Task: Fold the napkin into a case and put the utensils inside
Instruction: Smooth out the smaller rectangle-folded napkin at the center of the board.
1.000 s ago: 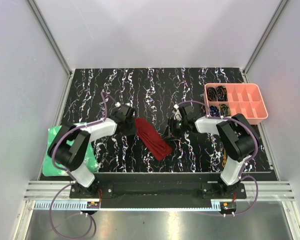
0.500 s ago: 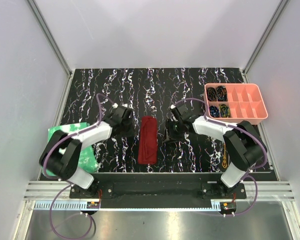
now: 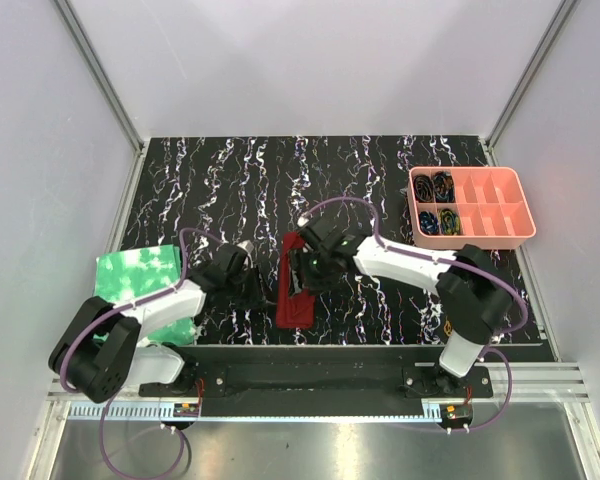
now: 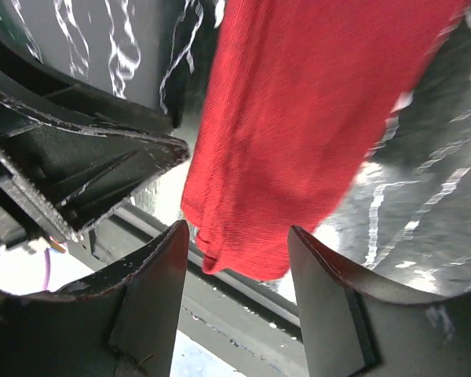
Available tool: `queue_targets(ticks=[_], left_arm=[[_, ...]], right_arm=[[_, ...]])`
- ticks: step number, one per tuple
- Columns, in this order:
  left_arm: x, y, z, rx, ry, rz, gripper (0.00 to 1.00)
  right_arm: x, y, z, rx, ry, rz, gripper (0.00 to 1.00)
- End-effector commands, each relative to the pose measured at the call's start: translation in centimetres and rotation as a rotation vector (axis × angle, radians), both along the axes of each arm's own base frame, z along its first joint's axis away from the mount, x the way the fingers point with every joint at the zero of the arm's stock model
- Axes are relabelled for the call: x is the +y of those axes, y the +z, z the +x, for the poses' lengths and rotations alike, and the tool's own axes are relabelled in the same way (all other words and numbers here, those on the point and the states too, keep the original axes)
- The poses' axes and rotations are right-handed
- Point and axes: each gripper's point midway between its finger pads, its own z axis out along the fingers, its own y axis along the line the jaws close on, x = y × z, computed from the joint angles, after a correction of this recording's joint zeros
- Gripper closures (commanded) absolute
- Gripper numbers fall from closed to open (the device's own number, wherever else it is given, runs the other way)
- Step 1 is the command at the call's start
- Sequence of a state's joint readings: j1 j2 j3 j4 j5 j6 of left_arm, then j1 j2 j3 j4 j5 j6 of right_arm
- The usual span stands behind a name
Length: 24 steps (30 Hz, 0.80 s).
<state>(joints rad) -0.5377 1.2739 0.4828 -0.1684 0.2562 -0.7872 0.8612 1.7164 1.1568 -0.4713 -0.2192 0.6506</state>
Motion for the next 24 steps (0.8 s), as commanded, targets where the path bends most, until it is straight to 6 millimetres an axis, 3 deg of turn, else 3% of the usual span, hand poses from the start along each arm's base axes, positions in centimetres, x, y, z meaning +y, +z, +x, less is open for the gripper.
queue_targets(ticks=[1, 10, 24], left_arm=[[-1.7, 1.2, -0.3, -0.032, -0.03, -0.127, 0.64], [-2.3, -0.2, -0.6, 0.002, -0.044, -0.149, 0.73], [-3.2, -0.2, -1.3, 0.01, -0.058, -0.169, 0.87]], right_arm=[[1.0, -0.3, -0.2, -0.01, -0.019, -0.058, 0.38], [1.5, -1.8, -0.2, 0.002, -0.005, -0.098, 0.5], [1.6, -2.8, -0.1, -0.017, 0.012, -0.184, 0.55]])
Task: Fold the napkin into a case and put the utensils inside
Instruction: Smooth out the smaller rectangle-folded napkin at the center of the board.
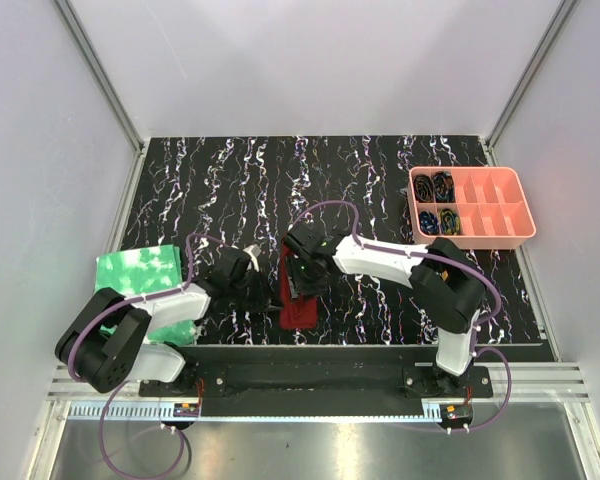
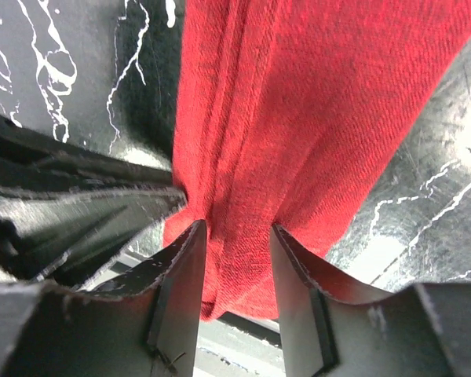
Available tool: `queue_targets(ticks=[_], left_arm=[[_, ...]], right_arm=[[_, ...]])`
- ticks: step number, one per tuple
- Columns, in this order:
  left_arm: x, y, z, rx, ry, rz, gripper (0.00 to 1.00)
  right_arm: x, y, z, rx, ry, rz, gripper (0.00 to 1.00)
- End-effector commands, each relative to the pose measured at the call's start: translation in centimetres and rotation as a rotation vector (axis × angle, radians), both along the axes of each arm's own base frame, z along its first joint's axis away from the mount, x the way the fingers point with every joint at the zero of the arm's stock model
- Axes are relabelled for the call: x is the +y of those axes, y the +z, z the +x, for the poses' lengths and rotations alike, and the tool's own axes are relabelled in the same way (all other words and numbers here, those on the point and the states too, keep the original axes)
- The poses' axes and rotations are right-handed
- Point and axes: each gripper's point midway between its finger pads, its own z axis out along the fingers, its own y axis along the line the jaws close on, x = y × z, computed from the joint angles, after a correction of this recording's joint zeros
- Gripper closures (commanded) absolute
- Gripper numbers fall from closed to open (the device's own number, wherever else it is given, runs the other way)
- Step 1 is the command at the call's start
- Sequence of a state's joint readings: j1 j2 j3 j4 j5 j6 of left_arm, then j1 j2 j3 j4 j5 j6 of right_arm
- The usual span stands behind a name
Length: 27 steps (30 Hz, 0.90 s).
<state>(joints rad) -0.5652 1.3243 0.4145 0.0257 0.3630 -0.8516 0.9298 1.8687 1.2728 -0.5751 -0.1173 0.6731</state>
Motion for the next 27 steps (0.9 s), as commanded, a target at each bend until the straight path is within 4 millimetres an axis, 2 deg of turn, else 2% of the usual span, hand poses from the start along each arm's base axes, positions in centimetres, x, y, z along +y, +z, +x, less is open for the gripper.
queue_targets(ticks=[1, 8, 9, 10, 13, 17, 20, 24, 27], left_arm=[[-0.8, 0.2, -0.3, -0.008, -0.014, -0.036, 0.87], [-1.3, 0.3, -0.4, -0.006, -0.014, -0.048, 0.9], [-1.3, 0.3, -0.4, -0.002, -0.013, -0.048, 0.9], [-1.3, 0.2, -0.4, -0.001, -0.013, -0.047, 0.91], [-1.3, -0.1, -0.5, 0.007, -0.007, -0.049, 0.93], [-1.5, -0.2, -0.8, 0.016, 0.001, -0.06, 0.95], [-1.6, -0.1, -0.8, 0.014, 0.005, -0.063, 0.96], [-1.7, 0.2, -0.9, 0.01, 0.003, -0.069, 0.97], [-1.7, 0.2, -0.9, 0.011, 0.007, -0.064, 0.97]], right_arm=[[0.5, 0.5, 0.8, -0.044, 0.009, -0.028, 0.56], [0.3, -0.1, 0.5, -0.039, 0.019, -0.073, 0.75], [0.3, -0.1, 0.5, -0.036, 0.019, -0.071, 0.79], [0.5, 0.1, 0.6, -0.04, 0.02, -0.064, 0.89], [1.1, 1.1, 0.4, -0.038, 0.022, -0.027, 1.0], [2.7, 2.9, -0.2, -0.019, 0.021, 0.074, 1.0], [3.4, 3.2, -0.6, 0.012, 0.005, 0.118, 1.0], [3.9, 2.9, -1.3, 0.04, -0.005, 0.158, 1.0], [3.3, 1.6, -1.3, 0.041, -0.01, 0.13, 1.0]])
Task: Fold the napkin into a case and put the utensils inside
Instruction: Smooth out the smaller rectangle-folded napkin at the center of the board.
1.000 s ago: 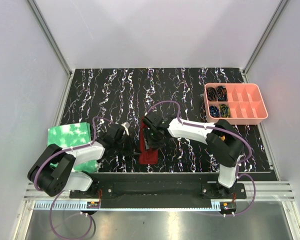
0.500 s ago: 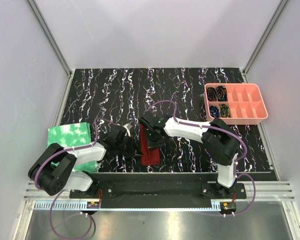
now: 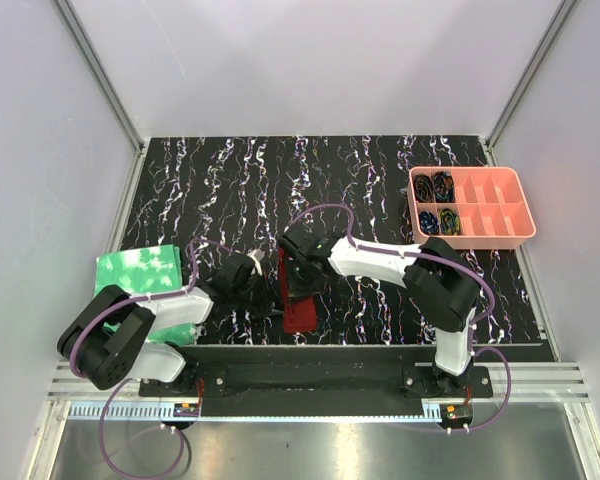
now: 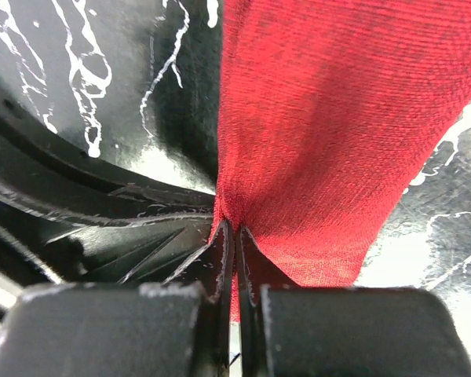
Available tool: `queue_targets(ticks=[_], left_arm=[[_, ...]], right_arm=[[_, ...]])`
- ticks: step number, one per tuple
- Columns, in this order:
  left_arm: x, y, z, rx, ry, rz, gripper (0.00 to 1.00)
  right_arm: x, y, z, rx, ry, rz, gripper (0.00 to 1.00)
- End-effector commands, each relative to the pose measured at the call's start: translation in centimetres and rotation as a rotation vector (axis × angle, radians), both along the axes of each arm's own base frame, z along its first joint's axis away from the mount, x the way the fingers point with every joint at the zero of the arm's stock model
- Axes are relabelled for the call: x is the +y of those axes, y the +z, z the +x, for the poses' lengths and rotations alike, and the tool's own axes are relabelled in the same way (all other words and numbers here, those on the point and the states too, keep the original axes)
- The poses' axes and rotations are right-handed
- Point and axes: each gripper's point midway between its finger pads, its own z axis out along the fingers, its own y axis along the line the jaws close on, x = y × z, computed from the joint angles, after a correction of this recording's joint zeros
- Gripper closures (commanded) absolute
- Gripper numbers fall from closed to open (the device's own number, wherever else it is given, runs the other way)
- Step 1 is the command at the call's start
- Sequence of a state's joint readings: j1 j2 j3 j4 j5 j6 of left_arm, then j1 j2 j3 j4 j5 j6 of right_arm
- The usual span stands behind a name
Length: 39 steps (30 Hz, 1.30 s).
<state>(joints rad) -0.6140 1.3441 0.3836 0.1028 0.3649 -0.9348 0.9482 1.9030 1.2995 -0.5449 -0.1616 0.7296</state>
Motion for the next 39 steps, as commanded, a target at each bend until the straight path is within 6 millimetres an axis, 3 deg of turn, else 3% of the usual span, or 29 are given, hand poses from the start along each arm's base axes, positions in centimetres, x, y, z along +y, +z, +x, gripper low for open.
queue_targets(ticks=[1, 6, 8, 13, 14, 16, 17, 20, 24, 27, 28, 31, 34, 39], left_arm=[[-0.4, 0.5, 0.1, -0.025, -0.002, -0.021, 0.97], [-0.3, 0.0, -0.1, -0.011, -0.001, -0.008, 0.98], [-0.2, -0.1, -0.2, -0.007, -0.003, -0.003, 0.98], [1.7, 0.3, 0.0, -0.056, 0.034, 0.085, 0.89], [1.5, 2.0, 1.0, -0.106, 0.042, 0.078, 0.87], [2.4, 2.8, 1.7, -0.137, 0.049, 0.128, 0.85], [1.9, 4.7, 2.9, -0.18, 0.056, 0.108, 0.84], [1.4, 7.0, 4.6, -0.212, 0.067, 0.075, 0.83], [-0.9, 8.6, 6.7, -0.196, 0.035, -0.04, 0.89], [-2.3, 9.2, 8.0, -0.188, 0.017, -0.076, 0.92], [-2.6, 9.6, 8.3, -0.192, 0.022, -0.091, 0.92], [-3.6, 10.0, 8.7, -0.183, 0.0, -0.125, 0.92], [-4.6, 9.2, 8.4, -0.144, -0.036, -0.151, 0.93], [-5.6, 8.8, 7.7, -0.135, -0.079, -0.172, 0.93]], right_arm=[[1.2, 1.0, -0.8, 0.001, 0.008, 0.07, 1.0], [0.4, -0.2, -0.4, -0.028, 0.017, 0.029, 0.83], [0.2, -0.6, -0.5, -0.021, 0.023, 0.024, 0.8], [-0.2, 0.2, -0.9, -0.05, 0.031, 0.065, 0.68], [-0.4, 0.3, -0.9, -0.057, 0.03, 0.068, 0.67], [-0.6, 0.7, -1.0, -0.079, 0.032, 0.095, 0.64], [-0.7, 0.7, -1.0, -0.084, 0.032, 0.101, 0.59], [-0.5, 1.4, -1.2, -0.092, 0.037, 0.158, 0.55], [0.0, 2.4, -0.8, -0.11, 0.019, 0.246, 0.55], [-0.5, 2.7, -1.0, -0.107, 0.013, 0.259, 0.69], [-0.4, 3.4, -0.9, -0.117, 0.011, 0.276, 0.69], [-0.9, 4.6, -0.7, -0.126, -0.003, 0.311, 0.71], [-1.4, 5.5, -0.6, -0.117, -0.011, 0.348, 0.82], [-2.3, 6.0, -0.1, -0.091, -0.037, 0.395, 0.74]])
